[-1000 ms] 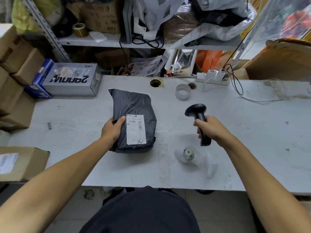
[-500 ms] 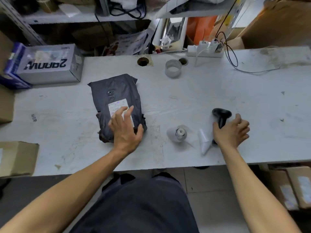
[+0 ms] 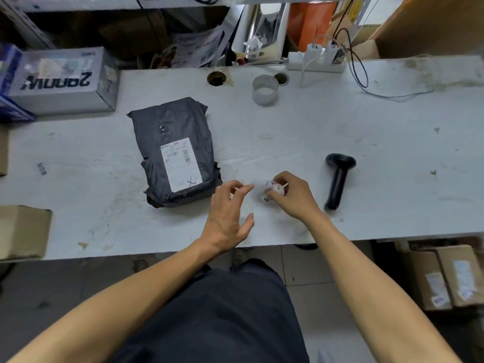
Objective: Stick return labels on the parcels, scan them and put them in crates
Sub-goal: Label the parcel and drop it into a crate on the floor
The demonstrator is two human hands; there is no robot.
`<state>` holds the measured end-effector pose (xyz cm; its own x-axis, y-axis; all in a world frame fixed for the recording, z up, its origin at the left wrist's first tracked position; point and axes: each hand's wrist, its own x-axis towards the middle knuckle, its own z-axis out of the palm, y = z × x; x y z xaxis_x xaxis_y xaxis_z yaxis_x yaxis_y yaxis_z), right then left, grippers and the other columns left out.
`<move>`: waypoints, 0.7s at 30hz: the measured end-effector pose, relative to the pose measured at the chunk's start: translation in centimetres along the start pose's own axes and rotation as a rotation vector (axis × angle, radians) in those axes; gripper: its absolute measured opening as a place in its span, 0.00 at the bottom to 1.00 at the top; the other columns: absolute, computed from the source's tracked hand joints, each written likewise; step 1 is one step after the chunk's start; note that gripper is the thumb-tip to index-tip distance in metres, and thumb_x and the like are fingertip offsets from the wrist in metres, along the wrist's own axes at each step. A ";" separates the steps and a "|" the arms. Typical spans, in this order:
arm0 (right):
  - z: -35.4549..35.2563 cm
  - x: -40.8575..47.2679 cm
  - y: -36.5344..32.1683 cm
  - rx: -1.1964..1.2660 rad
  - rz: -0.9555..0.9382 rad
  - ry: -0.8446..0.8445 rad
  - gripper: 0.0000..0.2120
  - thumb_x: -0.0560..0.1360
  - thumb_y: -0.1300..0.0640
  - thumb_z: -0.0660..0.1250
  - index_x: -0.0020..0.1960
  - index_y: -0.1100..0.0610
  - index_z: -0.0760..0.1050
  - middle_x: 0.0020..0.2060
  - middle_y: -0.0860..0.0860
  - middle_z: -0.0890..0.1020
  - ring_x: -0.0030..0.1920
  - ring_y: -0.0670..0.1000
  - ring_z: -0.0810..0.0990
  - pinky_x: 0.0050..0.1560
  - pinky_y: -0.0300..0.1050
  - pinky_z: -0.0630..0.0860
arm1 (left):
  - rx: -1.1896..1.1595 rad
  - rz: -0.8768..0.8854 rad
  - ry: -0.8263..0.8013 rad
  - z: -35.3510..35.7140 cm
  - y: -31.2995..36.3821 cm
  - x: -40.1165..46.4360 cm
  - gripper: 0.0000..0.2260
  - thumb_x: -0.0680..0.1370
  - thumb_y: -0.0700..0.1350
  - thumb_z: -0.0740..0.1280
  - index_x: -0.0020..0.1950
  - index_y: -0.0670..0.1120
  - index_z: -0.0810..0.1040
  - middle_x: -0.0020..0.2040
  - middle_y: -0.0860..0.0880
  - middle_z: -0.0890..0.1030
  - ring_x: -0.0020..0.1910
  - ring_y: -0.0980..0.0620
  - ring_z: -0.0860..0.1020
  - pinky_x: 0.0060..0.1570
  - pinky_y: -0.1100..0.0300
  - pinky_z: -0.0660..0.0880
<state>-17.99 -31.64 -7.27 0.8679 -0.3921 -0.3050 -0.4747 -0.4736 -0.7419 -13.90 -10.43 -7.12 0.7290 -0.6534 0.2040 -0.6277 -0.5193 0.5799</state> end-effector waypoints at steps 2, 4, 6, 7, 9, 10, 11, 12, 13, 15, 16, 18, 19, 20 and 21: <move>0.0 -0.2 -0.9 0.318 0.166 0.017 0.14 0.74 0.51 0.76 0.55 0.54 0.76 0.46 0.49 0.81 0.40 0.49 0.83 0.43 0.44 0.81 | -0.052 -0.004 -0.006 -0.1 0.2 0.2 0.29 0.72 0.47 0.75 0.71 0.49 0.72 0.66 0.46 0.67 0.60 0.47 0.70 0.58 0.53 0.73; -0.1 -0.4 -1.8 0.571 0.292 -0.044 0.16 0.76 0.52 0.74 0.59 0.55 0.74 0.46 0.54 0.83 0.36 0.51 0.83 0.41 0.44 0.81 | -0.069 -0.004 -0.014 -0.4 0.4 0.6 0.27 0.72 0.49 0.76 0.70 0.51 0.75 0.68 0.47 0.67 0.59 0.50 0.71 0.55 0.58 0.73; 0.2 -0.6 -2.3 0.682 0.341 -0.109 0.14 0.77 0.51 0.72 0.58 0.56 0.75 0.44 0.56 0.83 0.33 0.51 0.80 0.37 0.42 0.78 | -0.087 -0.011 -0.027 -0.6 0.3 1.1 0.25 0.72 0.52 0.76 0.68 0.52 0.77 0.69 0.50 0.68 0.58 0.53 0.73 0.53 0.60 0.74; 0.4 -0.6 -2.5 0.704 0.339 -0.131 0.12 0.78 0.50 0.71 0.55 0.57 0.77 0.43 0.57 0.82 0.32 0.51 0.78 0.35 0.42 0.76 | -0.107 -0.019 -0.033 -0.6 0.3 1.3 0.23 0.73 0.52 0.76 0.67 0.52 0.78 0.68 0.52 0.70 0.58 0.53 0.74 0.53 0.58 0.76; 0.9 -0.8 -2.6 0.723 0.338 -0.142 0.12 0.78 0.49 0.71 0.51 0.58 0.79 0.41 0.57 0.81 0.31 0.50 0.76 0.32 0.40 0.74 | -0.155 -0.039 -0.033 -0.7 0.1 1.9 0.20 0.74 0.52 0.76 0.65 0.51 0.80 0.62 0.53 0.76 0.56 0.53 0.76 0.52 0.53 0.78; 1.0 -1.0 -2.7 0.740 0.341 -0.144 0.13 0.78 0.48 0.71 0.50 0.59 0.79 0.40 0.56 0.81 0.31 0.50 0.76 0.32 0.40 0.73 | -0.175 -0.054 -0.025 -0.7 0.0 2.1 0.18 0.75 0.51 0.76 0.63 0.50 0.81 0.58 0.53 0.78 0.53 0.54 0.77 0.51 0.52 0.78; 1.1 -1.2 -2.8 0.777 0.335 -0.154 0.15 0.78 0.47 0.71 0.51 0.60 0.79 0.39 0.55 0.81 0.31 0.50 0.76 0.33 0.40 0.74 | -0.195 -0.077 -0.011 -0.8 -0.1 2.3 0.15 0.75 0.50 0.76 0.61 0.49 0.83 0.54 0.54 0.80 0.50 0.55 0.78 0.49 0.52 0.78; 1.2 -1.4 -2.7 0.827 0.316 -0.177 0.16 0.78 0.47 0.71 0.52 0.61 0.80 0.39 0.54 0.81 0.32 0.49 0.76 0.35 0.40 0.74 | -0.223 -0.106 0.001 -1.0 -0.1 2.4 0.14 0.75 0.49 0.76 0.59 0.49 0.83 0.51 0.54 0.81 0.47 0.57 0.78 0.48 0.53 0.78; 1.1 -1.7 -2.6 0.879 0.287 -0.206 0.16 0.77 0.48 0.71 0.53 0.61 0.81 0.39 0.54 0.81 0.33 0.49 0.76 0.36 0.40 0.74 | -0.261 -0.139 0.009 -1.2 -0.1 2.5 0.12 0.75 0.49 0.76 0.58 0.49 0.84 0.49 0.55 0.82 0.45 0.57 0.79 0.48 0.53 0.78; 1.1 -2.1 -2.3 0.920 0.234 -0.230 0.14 0.76 0.52 0.73 0.55 0.62 0.81 0.39 0.53 0.81 0.35 0.49 0.76 0.38 0.40 0.75 | -0.341 -0.221 -0.006 -1.7 0.0 2.6 0.10 0.75 0.50 0.76 0.55 0.51 0.85 0.47 0.57 0.84 0.44 0.57 0.81 0.47 0.54 0.79; 1.2 -2.2 -2.1 0.893 0.216 -0.212 0.12 0.75 0.54 0.74 0.55 0.61 0.82 0.38 0.51 0.81 0.35 0.49 0.76 0.38 0.39 0.74 | -0.382 -0.268 -0.026 -1.9 0.1 2.6 0.09 0.75 0.51 0.76 0.53 0.51 0.86 0.46 0.58 0.85 0.44 0.56 0.82 0.47 0.54 0.80; 1.3 -2.3 -1.9 0.804 0.188 -0.171 0.09 0.75 0.56 0.75 0.53 0.58 0.83 0.36 0.50 0.81 0.35 0.49 0.76 0.37 0.40 0.73 | -0.488 -0.373 -0.071 -2.0 0.2 2.7 0.07 0.76 0.51 0.76 0.51 0.50 0.86 0.43 0.57 0.86 0.44 0.56 0.84 0.48 0.53 0.81; 1.3 -2.4 -1.9 0.771 0.179 -0.164 0.09 0.74 0.55 0.76 0.52 0.56 0.83 0.37 0.51 0.82 0.35 0.49 0.77 0.38 0.40 0.73 | -0.525 -0.409 -0.087 -2.1 0.1 2.8 0.07 0.76 0.50 0.76 0.50 0.49 0.87 0.43 0.56 0.86 0.43 0.56 0.84 0.49 0.52 0.82; 1.3 -2.4 -1.9 0.748 0.177 -0.163 0.09 0.74 0.55 0.77 0.52 0.56 0.84 0.37 0.51 0.82 0.35 0.49 0.77 0.38 0.41 0.74 | -0.532 -0.422 -0.100 -2.1 0.0 2.8 0.06 0.76 0.49 0.75 0.50 0.48 0.87 0.42 0.56 0.86 0.43 0.57 0.85 0.49 0.52 0.82; 1.2 -2.5 -1.9 0.726 0.177 -0.164 0.09 0.73 0.54 0.77 0.51 0.56 0.84 0.37 0.52 0.83 0.35 0.48 0.77 0.38 0.41 0.74 | -0.514 -0.413 -0.113 -2.2 -0.2 2.7 0.06 0.77 0.48 0.75 0.51 0.48 0.87 0.42 0.56 0.86 0.43 0.57 0.84 0.49 0.52 0.82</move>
<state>-19.08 -28.82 -5.85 0.8253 -0.2646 -0.4989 -0.4428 0.2452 -0.8624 -11.23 -10.93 -4.94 0.8308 -0.5255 -0.1834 -0.0726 -0.4290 0.9004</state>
